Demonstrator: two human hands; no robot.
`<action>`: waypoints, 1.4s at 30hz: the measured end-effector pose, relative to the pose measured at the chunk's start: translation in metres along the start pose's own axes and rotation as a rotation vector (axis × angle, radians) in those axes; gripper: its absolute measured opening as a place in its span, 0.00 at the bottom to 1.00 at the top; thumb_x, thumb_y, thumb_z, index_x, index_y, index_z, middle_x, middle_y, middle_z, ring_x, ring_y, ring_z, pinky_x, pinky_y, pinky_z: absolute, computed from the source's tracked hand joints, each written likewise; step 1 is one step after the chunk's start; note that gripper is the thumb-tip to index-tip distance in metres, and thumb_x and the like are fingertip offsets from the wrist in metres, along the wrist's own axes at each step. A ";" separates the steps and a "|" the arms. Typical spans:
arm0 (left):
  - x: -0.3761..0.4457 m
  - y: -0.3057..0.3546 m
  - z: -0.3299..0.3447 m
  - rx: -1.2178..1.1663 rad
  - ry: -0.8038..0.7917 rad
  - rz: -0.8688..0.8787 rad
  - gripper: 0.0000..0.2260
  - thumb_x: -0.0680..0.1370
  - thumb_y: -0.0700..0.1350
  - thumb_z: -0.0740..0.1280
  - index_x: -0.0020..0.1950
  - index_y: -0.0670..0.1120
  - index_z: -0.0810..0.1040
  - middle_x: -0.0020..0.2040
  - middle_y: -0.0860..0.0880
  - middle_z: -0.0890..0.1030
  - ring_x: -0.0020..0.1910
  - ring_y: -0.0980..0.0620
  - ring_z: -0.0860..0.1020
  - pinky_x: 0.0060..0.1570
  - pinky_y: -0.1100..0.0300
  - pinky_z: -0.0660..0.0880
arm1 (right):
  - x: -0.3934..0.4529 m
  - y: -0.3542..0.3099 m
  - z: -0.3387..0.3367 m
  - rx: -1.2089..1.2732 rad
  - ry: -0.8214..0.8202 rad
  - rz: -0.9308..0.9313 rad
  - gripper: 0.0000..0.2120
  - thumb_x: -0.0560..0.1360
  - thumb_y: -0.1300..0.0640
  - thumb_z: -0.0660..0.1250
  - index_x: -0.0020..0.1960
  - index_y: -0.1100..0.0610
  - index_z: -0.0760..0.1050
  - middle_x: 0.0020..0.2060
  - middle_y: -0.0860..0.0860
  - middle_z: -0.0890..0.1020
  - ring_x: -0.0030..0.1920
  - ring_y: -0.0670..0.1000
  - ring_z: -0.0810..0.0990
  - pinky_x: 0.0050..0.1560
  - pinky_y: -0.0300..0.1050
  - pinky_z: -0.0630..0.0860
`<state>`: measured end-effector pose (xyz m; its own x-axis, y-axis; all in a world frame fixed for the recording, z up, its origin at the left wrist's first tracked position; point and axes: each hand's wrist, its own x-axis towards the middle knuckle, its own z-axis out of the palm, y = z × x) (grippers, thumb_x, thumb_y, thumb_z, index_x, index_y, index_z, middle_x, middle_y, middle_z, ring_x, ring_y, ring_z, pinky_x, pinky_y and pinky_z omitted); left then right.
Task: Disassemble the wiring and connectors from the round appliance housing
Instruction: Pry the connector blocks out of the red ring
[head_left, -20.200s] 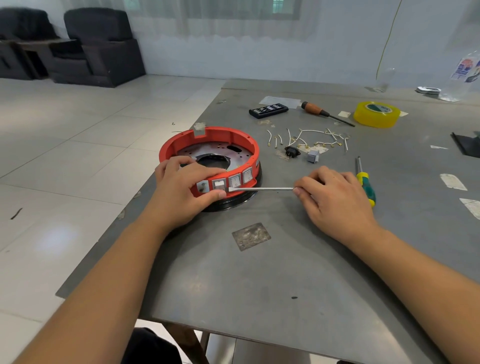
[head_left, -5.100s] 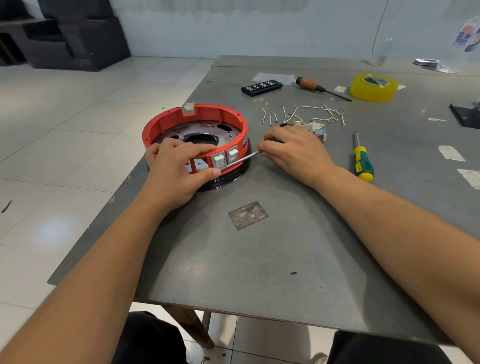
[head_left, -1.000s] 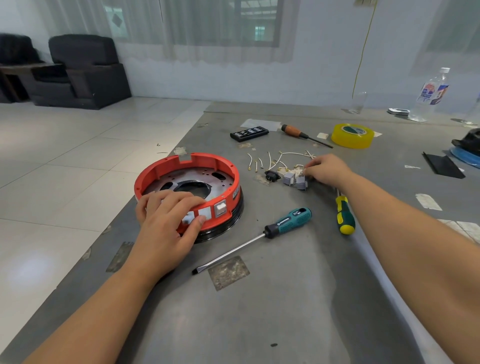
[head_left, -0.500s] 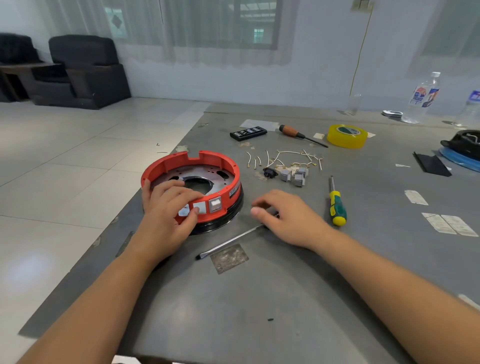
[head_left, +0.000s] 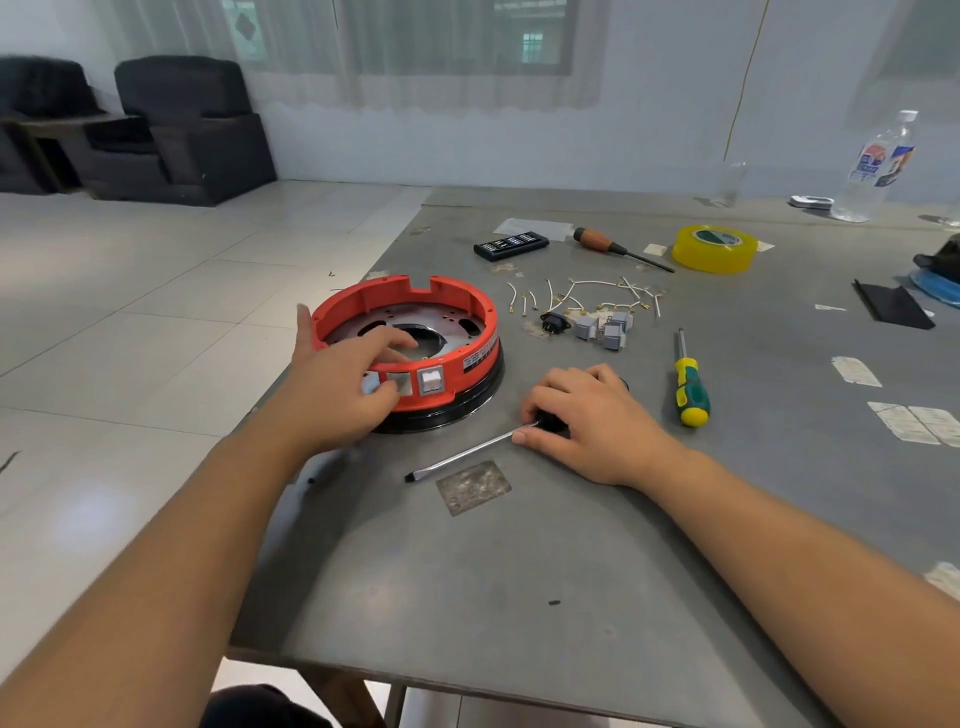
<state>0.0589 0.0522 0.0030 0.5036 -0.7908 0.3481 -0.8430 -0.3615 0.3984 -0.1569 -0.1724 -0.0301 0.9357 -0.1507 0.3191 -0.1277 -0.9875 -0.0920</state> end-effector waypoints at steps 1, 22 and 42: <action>0.003 0.003 0.000 0.032 0.005 -0.012 0.16 0.79 0.55 0.61 0.67 0.61 0.75 0.54 0.64 0.79 0.71 0.53 0.75 0.74 0.49 0.23 | 0.001 0.000 0.000 -0.002 0.001 0.006 0.19 0.78 0.31 0.56 0.52 0.43 0.75 0.48 0.43 0.76 0.52 0.47 0.75 0.58 0.48 0.66; -0.012 0.001 0.028 -0.058 0.182 0.139 0.13 0.83 0.58 0.61 0.66 0.70 0.74 0.56 0.67 0.77 0.61 0.63 0.67 0.67 0.58 0.52 | -0.004 0.012 -0.015 -0.098 0.208 0.008 0.21 0.81 0.41 0.56 0.48 0.51 0.83 0.41 0.47 0.79 0.40 0.51 0.78 0.39 0.47 0.73; -0.017 0.003 0.019 -0.136 0.192 0.044 0.16 0.84 0.52 0.56 0.65 0.64 0.79 0.52 0.71 0.76 0.59 0.63 0.66 0.63 0.61 0.51 | -0.003 -0.002 -0.017 -0.418 0.378 -0.068 0.13 0.82 0.47 0.65 0.47 0.55 0.81 0.46 0.54 0.76 0.44 0.58 0.74 0.47 0.54 0.68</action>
<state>0.0442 0.0553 -0.0176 0.5049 -0.6909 0.5174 -0.8380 -0.2487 0.4857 -0.1646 -0.1709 -0.0148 0.7731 -0.0161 0.6341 -0.2626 -0.9181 0.2969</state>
